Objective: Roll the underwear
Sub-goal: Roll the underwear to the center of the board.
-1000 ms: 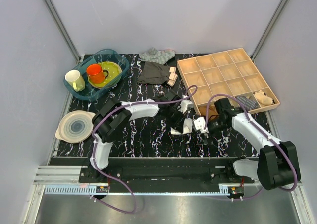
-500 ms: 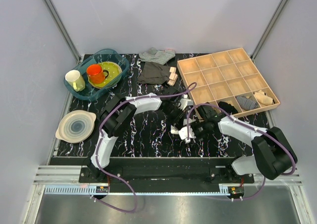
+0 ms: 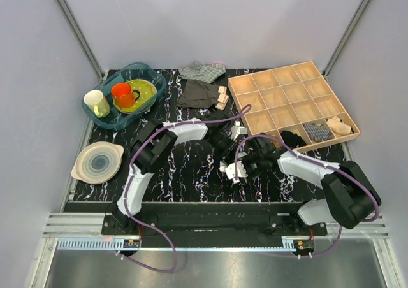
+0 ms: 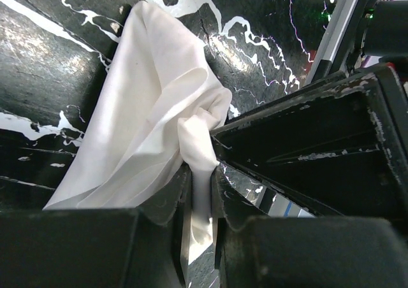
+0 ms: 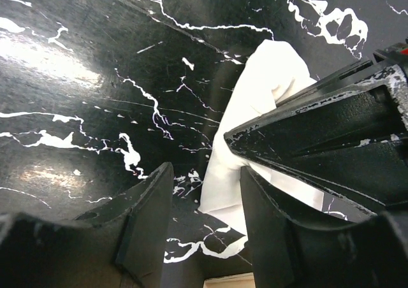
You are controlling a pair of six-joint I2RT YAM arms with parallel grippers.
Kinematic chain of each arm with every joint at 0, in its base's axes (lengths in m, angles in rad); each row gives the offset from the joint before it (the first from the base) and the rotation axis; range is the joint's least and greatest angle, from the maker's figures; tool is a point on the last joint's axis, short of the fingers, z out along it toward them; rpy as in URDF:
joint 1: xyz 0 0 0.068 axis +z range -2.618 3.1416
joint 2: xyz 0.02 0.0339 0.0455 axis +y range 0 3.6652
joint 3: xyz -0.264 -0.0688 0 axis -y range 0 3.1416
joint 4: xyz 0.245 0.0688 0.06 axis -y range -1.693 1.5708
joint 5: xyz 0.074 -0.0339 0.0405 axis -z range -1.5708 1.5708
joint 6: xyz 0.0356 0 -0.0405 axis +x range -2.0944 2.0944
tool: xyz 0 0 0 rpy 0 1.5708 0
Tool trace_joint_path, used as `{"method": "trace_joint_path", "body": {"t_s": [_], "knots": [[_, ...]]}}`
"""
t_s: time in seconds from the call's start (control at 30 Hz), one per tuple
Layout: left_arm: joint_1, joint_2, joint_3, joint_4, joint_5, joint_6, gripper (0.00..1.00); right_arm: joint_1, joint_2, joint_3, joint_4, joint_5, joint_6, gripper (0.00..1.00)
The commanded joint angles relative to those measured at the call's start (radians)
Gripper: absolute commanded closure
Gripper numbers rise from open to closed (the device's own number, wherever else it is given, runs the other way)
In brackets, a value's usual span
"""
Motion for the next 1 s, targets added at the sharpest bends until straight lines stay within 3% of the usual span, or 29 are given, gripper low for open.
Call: {"method": "trace_joint_path", "body": {"t_s": [0.0, 0.1, 0.23, 0.47, 0.7, 0.97], "knots": [[-0.013, 0.143, -0.075, -0.129, -0.224, 0.078, 0.91, 0.02, 0.038, 0.008, 0.069, 0.062, 0.02, 0.46], [-0.005, 0.126, -0.094, -0.091, -0.221, 0.071, 0.86, 0.028, 0.07, 0.007, 0.078, 0.088, 0.028, 0.48], [0.011, 0.071, -0.14, 0.009, -0.215, 0.026, 0.77, 0.032, 0.104, 0.01, 0.073, 0.109, 0.04, 0.65], [0.048, -0.075, -0.23, 0.173, -0.204, -0.035, 0.65, 0.035, 0.155, 0.036, 0.018, 0.112, 0.042, 0.85], [0.084, -0.313, -0.412, 0.394, -0.28, -0.066, 0.51, 0.04, 0.152, 0.077, -0.107, 0.042, -0.009, 0.91], [0.075, -0.628, -0.729, 0.657, -0.323, 0.008, 0.51, 0.038, 0.211, 0.217, -0.356, 0.008, -0.121, 0.95]]}}
